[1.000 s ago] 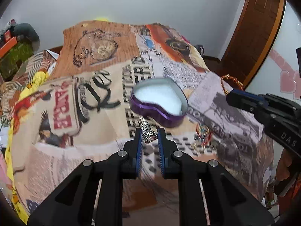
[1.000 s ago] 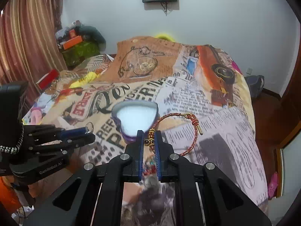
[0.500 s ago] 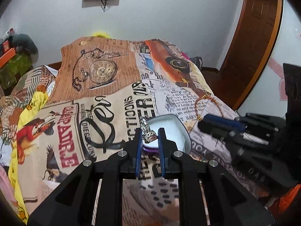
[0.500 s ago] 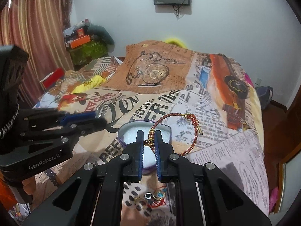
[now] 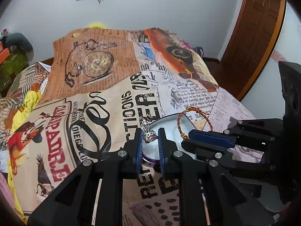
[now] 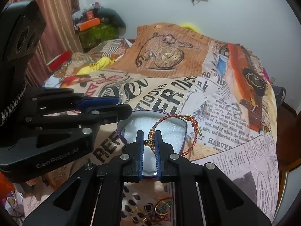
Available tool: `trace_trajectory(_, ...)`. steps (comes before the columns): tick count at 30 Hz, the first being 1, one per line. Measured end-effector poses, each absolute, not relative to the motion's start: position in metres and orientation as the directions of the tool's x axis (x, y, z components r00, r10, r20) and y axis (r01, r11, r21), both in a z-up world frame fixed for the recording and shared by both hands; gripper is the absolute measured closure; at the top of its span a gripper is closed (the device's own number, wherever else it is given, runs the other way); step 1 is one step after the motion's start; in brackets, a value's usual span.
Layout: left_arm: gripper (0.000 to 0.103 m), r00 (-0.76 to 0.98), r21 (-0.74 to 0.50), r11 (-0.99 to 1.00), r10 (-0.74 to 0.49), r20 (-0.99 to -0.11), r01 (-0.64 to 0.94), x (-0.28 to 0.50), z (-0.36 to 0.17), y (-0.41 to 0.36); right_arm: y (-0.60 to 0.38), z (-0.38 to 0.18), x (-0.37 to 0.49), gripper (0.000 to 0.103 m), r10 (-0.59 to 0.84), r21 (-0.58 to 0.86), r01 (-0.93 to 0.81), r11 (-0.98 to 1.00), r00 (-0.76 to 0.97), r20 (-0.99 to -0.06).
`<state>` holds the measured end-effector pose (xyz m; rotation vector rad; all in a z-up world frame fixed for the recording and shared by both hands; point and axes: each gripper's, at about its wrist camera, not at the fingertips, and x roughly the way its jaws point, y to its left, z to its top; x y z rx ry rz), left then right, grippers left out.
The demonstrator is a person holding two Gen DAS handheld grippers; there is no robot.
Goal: Organize jewelry
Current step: 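Carry the ring into the tin with the left tool while the right drops the bracelet in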
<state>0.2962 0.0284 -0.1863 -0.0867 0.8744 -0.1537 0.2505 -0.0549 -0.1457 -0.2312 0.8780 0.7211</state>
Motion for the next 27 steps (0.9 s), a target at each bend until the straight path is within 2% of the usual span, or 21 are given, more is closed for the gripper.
trace_trajectory(11, 0.088, 0.567, -0.199, 0.970, -0.243, -0.787, 0.140, 0.309, -0.203, 0.029, -0.049, -0.159, 0.256, 0.093, 0.467, 0.095, -0.687, 0.721, 0.380, -0.798)
trace_trajectory(27, 0.088, 0.549, -0.197, 0.971, -0.239, -0.801, 0.135, 0.305, -0.201, 0.030, -0.047, -0.158, 0.254, 0.093, 0.421, 0.049, -0.676, 0.735, 0.400, -0.814)
